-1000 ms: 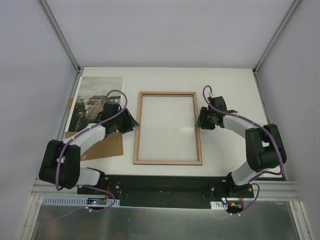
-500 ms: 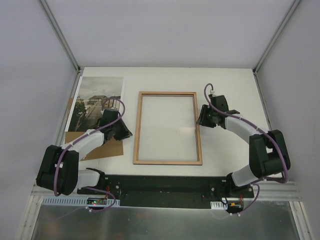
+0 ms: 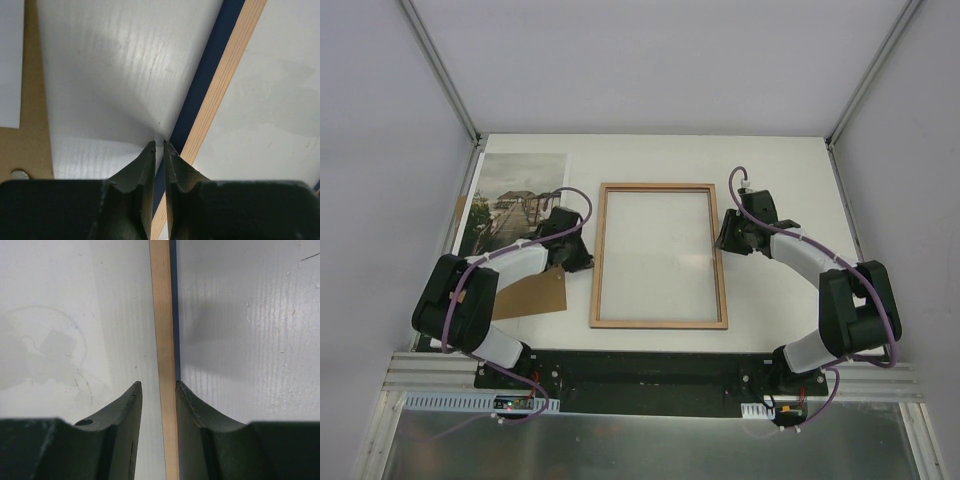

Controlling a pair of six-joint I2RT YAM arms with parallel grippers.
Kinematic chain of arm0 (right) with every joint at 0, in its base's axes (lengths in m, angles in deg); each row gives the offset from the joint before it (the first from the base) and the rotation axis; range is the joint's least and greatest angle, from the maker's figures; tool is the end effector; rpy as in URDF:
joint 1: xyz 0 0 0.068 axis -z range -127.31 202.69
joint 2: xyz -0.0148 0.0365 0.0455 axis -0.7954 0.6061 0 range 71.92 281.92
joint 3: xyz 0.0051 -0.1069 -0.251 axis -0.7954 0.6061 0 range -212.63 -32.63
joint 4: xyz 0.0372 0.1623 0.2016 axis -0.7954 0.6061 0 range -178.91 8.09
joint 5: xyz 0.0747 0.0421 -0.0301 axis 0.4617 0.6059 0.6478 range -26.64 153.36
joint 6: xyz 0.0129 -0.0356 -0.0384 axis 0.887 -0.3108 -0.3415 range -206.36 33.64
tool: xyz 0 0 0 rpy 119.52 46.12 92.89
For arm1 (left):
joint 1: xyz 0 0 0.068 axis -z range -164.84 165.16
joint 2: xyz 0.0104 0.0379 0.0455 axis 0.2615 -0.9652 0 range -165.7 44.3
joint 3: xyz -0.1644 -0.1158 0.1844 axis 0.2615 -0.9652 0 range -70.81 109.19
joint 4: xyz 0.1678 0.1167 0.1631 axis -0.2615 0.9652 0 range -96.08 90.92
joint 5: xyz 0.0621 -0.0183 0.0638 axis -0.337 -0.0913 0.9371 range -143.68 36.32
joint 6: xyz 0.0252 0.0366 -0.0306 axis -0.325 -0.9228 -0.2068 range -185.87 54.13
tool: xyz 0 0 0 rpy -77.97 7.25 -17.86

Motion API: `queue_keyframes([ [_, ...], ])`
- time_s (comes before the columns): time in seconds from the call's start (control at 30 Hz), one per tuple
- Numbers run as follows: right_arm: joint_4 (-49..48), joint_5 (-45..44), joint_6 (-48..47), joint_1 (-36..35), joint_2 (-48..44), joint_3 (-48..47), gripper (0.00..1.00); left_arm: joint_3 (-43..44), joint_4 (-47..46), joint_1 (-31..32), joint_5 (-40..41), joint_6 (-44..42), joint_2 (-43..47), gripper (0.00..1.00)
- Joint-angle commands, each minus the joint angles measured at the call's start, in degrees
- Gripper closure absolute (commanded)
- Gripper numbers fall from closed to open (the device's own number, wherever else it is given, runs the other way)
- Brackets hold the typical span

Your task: Put the photo into the frame

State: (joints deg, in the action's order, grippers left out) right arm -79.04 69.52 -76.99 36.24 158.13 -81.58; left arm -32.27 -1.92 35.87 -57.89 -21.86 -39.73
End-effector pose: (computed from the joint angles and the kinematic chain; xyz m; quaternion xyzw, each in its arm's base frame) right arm 0.2947 0.0909 0.1962 -0.0770 0.9265 0.1302 0.3445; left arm 0.2591 -0.1008 0.1600 -0.1771 0.9212 -0.2136 0.2727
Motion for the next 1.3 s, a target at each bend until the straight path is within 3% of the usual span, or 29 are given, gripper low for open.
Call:
queue_keyframes([
  [0.0,0.33,-1.41,-0.84,-0.25,-2.19,-0.27,0.65,4.78,0.76,1.61,2.19,-0.42,-3.68,0.89],
  [0.93,0.15,-1.49,-0.58,0.01,-3.07,0.43,0.65,33.96,0.58,12.25,0.17,3.54,-29.96,0.90],
  [1.27,0.15,-1.85,-0.58,0.19,-3.51,0.70,0.65,36.17,0.76,16.29,-0.63,5.47,-32.08,0.90],
])
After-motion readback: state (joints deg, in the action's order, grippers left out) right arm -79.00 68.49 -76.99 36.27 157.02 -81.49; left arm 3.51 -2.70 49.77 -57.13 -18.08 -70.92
